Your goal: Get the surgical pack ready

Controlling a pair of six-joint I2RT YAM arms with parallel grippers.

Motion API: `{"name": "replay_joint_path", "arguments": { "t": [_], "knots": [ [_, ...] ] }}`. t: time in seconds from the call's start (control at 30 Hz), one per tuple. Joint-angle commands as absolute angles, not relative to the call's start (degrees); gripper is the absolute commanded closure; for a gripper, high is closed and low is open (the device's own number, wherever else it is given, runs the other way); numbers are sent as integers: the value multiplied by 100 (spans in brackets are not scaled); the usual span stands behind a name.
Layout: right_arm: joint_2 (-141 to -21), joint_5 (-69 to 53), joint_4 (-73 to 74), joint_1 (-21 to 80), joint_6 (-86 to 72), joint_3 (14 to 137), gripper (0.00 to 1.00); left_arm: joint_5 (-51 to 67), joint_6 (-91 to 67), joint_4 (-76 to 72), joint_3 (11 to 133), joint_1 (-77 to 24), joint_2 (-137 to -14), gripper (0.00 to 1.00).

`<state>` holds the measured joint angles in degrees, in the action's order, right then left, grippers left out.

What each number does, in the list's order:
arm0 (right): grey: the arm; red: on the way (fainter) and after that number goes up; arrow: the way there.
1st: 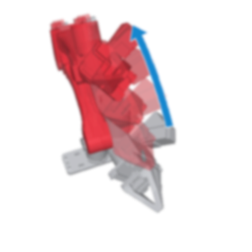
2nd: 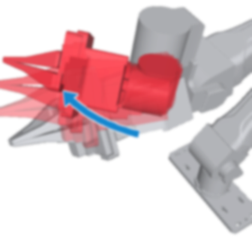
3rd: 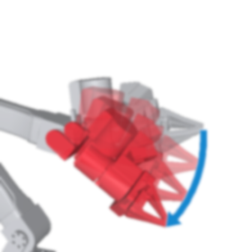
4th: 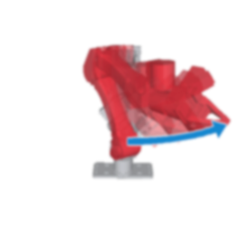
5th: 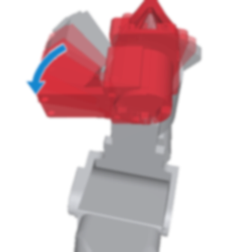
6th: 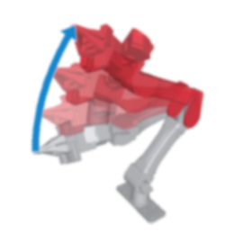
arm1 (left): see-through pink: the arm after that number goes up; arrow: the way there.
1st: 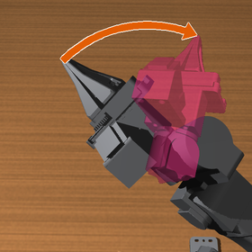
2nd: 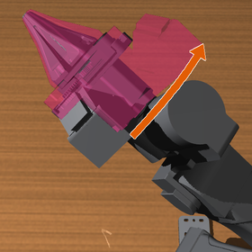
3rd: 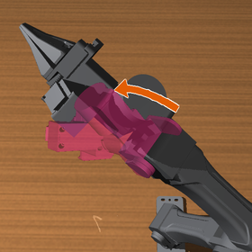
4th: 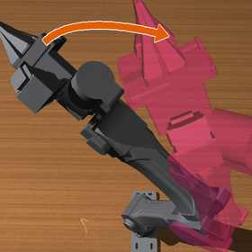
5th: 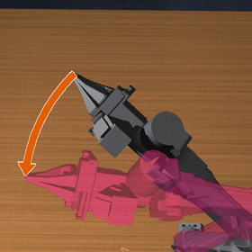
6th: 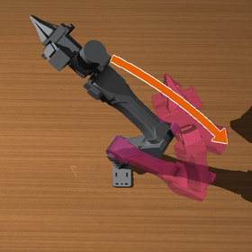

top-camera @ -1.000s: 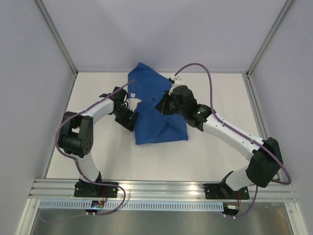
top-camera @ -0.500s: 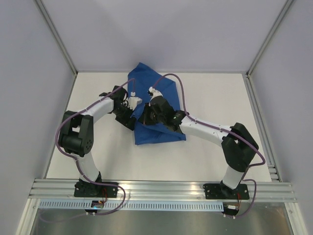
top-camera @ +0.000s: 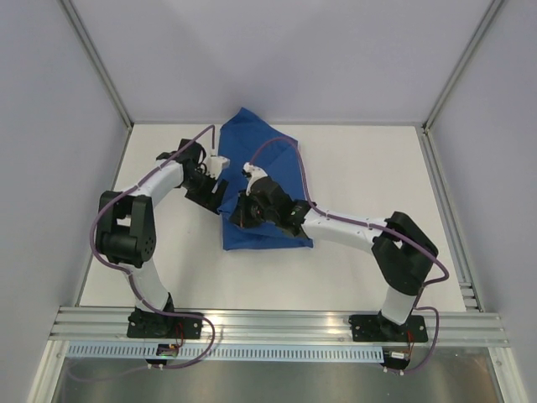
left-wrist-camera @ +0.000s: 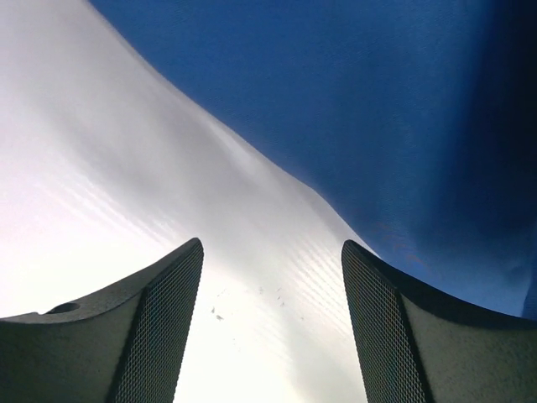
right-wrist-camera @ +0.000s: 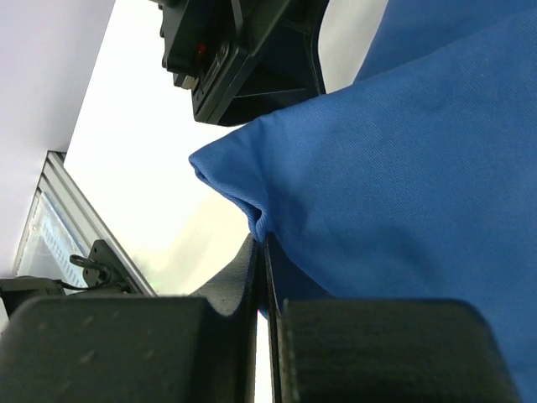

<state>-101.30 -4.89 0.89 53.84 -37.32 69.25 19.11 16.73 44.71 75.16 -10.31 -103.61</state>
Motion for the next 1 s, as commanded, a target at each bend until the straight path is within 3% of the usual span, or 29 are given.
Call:
{"name": "replay_joint_path", "arguments": {
  "t": [0.0,0.17,0.23,0.27,0.47,0.7,0.97],
  "knots": [
    [-10387,-992,-431,5563,-3498,7013,99,1960,1626,4500,7682,-967,-10046,24],
    [-11002,-1494,-177,5651,-3428,7303,98,2100,1617,4614,7734,-756,-9836,21],
    [-11153,-1503,-88,5669,-3314,7453,86,2179,1661,4684,7726,-686,-9765,20],
    [-11214,-1494,-18,5669,-3287,7505,71,2214,1705,4789,7717,-677,-9739,19],
    [-10996,-1574,316,5678,-2892,7769,51,2619,1863,5150,7533,-677,-9528,14],
    [-10021,-1442,747,5669,-2453,7577,46,3383,2013,5317,7339,-686,-9457,8],
    [-8930,-1099,1317,5362,-1741,6619,46,3638,2188,5475,7146,-756,-9861,25]
  ]
}}
